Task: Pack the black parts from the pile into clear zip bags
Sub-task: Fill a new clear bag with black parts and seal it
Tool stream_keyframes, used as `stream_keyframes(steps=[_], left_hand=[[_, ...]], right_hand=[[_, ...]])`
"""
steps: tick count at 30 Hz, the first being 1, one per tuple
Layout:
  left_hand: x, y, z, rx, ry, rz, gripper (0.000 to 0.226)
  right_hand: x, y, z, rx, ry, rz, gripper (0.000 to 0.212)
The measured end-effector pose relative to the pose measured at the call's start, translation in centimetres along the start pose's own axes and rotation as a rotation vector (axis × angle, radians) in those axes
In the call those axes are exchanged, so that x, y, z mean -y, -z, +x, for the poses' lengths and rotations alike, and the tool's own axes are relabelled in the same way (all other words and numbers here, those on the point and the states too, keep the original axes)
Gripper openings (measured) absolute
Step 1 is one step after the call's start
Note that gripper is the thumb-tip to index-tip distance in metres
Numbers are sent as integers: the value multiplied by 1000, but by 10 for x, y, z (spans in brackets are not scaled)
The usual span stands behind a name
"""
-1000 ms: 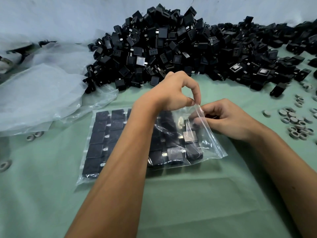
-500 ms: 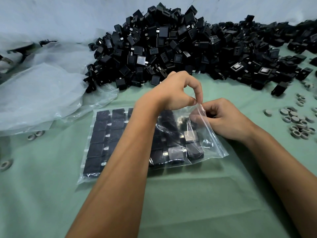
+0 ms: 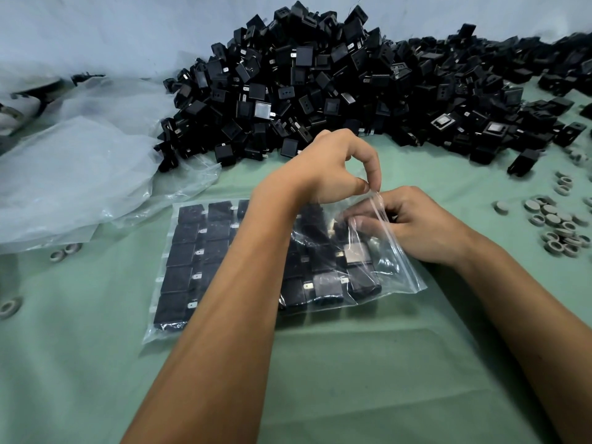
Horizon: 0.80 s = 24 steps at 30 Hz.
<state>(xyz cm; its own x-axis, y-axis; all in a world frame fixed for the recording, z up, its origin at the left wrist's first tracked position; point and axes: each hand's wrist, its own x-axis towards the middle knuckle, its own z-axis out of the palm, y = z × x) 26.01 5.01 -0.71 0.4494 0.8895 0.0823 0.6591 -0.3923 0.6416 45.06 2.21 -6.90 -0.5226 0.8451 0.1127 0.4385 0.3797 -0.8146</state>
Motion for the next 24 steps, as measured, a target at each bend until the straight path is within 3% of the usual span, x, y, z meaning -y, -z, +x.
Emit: stream_keyframes(steps=[4,9,12,14,17,21,24], left_hand=[[2,-2,2,-22,-5,2,19],[12,-3,0,-53,41,4,20],[26,7,-3,-175,157,8,23],[37,16,-6,-238,250,60,28],[55,32,-16,-392,400,88,27],[73,51,-29,-584,527,-40,28],[78,56,-34,-662,547,-114,29]], right_hand=[[-4,5,-1,-101,-18,118,14],[-15,11,11,-533,-136,131,11],[-2,18,35,-636,-122,0,10],[17,17,62,-566,-80,-170,11],[40,2,107,-325,-21,-471,7],[52,-20,156,-69,54,-863,39],[52,-33,172,46,56,-989,38]])
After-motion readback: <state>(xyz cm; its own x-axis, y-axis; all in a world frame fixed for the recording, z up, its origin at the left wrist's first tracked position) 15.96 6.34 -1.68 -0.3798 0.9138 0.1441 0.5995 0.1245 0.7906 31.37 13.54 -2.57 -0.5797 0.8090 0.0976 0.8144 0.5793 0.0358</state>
